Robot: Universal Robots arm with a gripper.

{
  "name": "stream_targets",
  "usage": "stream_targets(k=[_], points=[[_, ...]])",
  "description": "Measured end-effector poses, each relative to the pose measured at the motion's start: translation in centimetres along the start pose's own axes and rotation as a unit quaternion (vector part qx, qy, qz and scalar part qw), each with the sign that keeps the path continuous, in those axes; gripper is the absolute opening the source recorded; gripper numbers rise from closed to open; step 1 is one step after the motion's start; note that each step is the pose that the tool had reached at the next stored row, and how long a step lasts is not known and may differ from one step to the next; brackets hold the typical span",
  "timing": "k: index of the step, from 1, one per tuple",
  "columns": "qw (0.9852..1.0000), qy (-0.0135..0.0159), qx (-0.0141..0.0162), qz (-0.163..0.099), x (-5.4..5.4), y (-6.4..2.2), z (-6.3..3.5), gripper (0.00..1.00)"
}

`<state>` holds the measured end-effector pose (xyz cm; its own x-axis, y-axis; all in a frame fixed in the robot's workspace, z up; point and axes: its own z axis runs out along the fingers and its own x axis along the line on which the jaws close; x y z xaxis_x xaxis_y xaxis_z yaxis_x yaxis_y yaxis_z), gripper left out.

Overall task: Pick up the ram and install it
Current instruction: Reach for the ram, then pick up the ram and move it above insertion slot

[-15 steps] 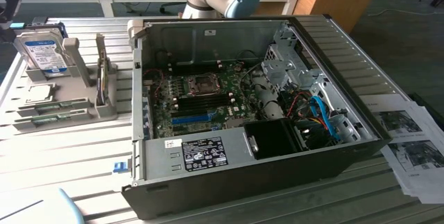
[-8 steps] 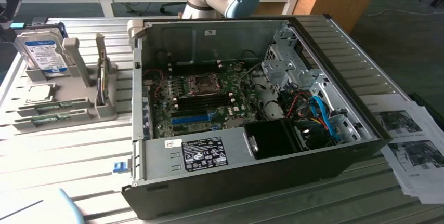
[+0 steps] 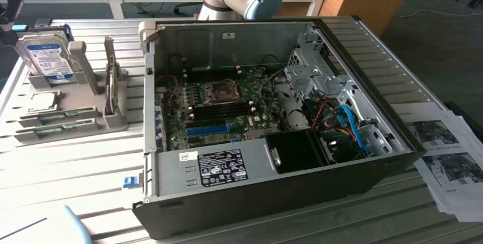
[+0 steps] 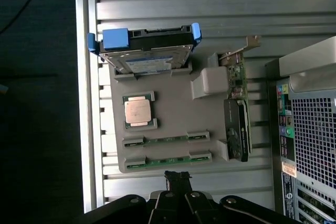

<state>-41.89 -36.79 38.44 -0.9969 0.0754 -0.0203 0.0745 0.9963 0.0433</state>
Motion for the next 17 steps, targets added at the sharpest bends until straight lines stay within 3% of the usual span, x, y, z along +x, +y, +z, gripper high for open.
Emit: stream_targets(k=[10,17], points=[[1.0,0.0,0.0,0.0,0.0,0.0,0.01,0.09],[1.0,0.0,0.0001,0.0,0.01,-0.03,0.7,0.09]])
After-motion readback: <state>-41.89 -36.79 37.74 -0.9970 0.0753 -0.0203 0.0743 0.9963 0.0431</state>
